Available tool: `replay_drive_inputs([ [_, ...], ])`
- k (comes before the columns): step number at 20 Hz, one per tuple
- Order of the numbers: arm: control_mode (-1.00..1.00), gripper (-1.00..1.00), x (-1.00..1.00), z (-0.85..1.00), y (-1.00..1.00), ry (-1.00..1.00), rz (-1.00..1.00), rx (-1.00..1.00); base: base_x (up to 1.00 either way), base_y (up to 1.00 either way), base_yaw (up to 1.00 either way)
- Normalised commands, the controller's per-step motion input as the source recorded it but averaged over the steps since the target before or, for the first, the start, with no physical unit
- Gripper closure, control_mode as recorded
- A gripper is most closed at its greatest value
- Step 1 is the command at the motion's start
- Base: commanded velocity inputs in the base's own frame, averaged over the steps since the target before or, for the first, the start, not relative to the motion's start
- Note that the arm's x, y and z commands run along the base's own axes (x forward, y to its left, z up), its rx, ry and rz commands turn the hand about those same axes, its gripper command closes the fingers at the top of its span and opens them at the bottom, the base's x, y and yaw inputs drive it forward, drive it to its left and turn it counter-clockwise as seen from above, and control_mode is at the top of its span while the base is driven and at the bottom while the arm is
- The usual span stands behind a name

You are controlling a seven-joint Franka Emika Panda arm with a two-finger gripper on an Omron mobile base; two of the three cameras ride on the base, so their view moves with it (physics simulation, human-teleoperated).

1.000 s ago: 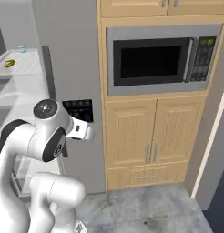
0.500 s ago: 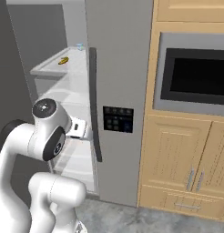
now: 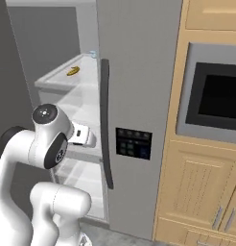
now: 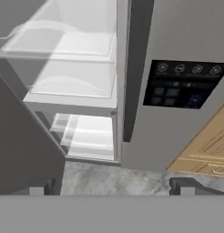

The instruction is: Pick the apple and banana from the fridge and place them on the plate next to the blender to make a fruit smoothie.

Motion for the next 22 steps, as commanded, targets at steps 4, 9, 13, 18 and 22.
replay_drive_inputs([
  [4,1.0,-1.0,0.0,0.0,0.0,0.0,0.0,0.0,0.54,0.38,0.15],
  [9,1.0,-1.0,0.0,0.0,0.0,0.0,0.0,0.0,0.56,0.36,0.13],
  [13,1.0,-1.0,0.0,0.0,0.0,0.0,0.0,0.0,0.59,0.29,0.12],
  [18,1.0,-1.0,0.0,0.0,0.0,0.0,0.0,0.0,0.59,0.15,0.11],
  [22,1.0,-1.0,0.0,0.0,0.0,0.0,0.0,0.0,0.51,0.07,0.05],
])
